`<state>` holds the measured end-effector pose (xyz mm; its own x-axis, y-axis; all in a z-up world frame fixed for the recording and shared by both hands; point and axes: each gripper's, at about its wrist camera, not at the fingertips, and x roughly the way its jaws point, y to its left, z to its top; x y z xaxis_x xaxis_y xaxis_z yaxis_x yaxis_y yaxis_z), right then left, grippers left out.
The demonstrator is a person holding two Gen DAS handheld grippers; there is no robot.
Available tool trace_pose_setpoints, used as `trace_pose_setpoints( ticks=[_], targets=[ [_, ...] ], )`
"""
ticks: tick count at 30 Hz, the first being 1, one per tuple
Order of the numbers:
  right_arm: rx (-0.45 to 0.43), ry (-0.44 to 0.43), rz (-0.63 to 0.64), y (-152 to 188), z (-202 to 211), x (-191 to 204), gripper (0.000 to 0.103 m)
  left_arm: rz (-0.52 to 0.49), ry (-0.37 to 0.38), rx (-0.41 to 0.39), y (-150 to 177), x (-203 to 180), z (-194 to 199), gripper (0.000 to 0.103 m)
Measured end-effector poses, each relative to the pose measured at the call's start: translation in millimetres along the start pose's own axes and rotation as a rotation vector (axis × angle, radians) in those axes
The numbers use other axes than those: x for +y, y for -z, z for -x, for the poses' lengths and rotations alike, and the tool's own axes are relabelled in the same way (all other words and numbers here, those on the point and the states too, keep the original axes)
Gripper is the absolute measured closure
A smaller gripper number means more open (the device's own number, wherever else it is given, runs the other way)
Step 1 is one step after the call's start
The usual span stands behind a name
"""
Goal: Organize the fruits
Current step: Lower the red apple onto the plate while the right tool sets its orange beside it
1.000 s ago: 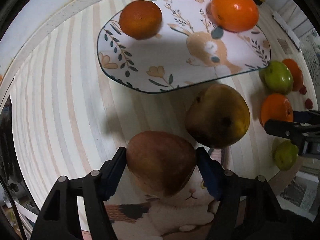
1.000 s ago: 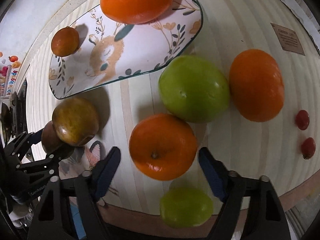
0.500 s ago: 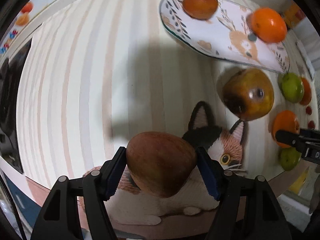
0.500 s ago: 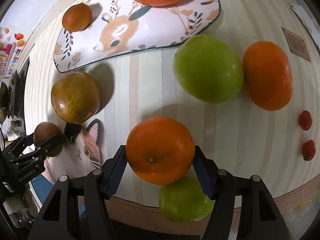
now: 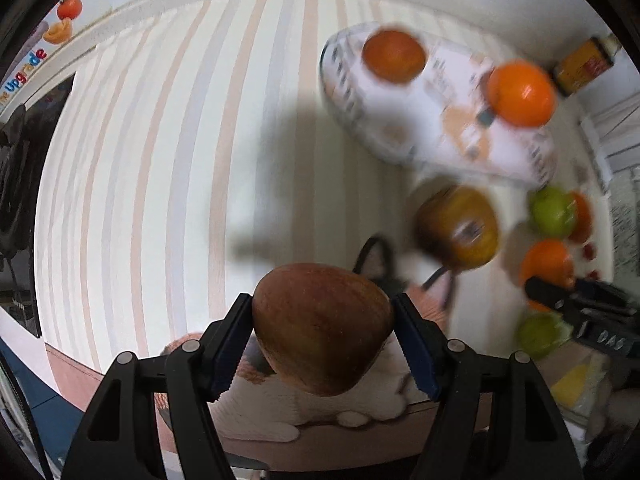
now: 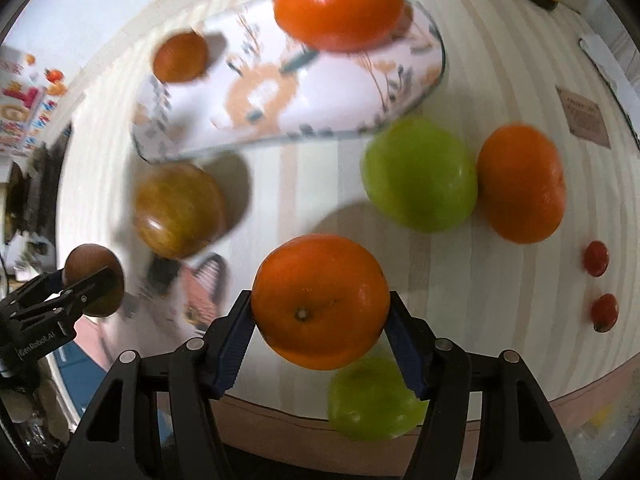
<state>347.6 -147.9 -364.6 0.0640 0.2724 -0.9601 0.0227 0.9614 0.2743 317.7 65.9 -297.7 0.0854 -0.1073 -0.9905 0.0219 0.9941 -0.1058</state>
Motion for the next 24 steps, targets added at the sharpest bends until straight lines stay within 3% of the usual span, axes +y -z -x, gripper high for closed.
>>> trace_pose_setpoints(
  ticks=[4, 7, 14, 24],
  targets=[
    [-0.072, -0.051, -0.023, -24.8, 27.1, 2.5, 0.037, 0.011, 0.074, -0.060, -35.6, -9.6, 35.6, 0.035],
    [-0.101, -0.056, -0.043, -53.1, 31.2, 1.1, 0.037, 0.012, 0.089, -0.090, -71.9, -20.7, 44.4, 0.035],
    [-0.087, -0.005, -0.066, -98.5, 9.8, -7.3, 0.037, 0.020, 0.094, -0.008, -140.4, -31.7, -0.2, 0.035],
    [-0.037, -0.007, -0.069, -106.0, -18.9, -4.6, 0.036, -0.002, 0.024, 0.096, -152.8, -42.0, -52.5, 0.035]
  ],
)
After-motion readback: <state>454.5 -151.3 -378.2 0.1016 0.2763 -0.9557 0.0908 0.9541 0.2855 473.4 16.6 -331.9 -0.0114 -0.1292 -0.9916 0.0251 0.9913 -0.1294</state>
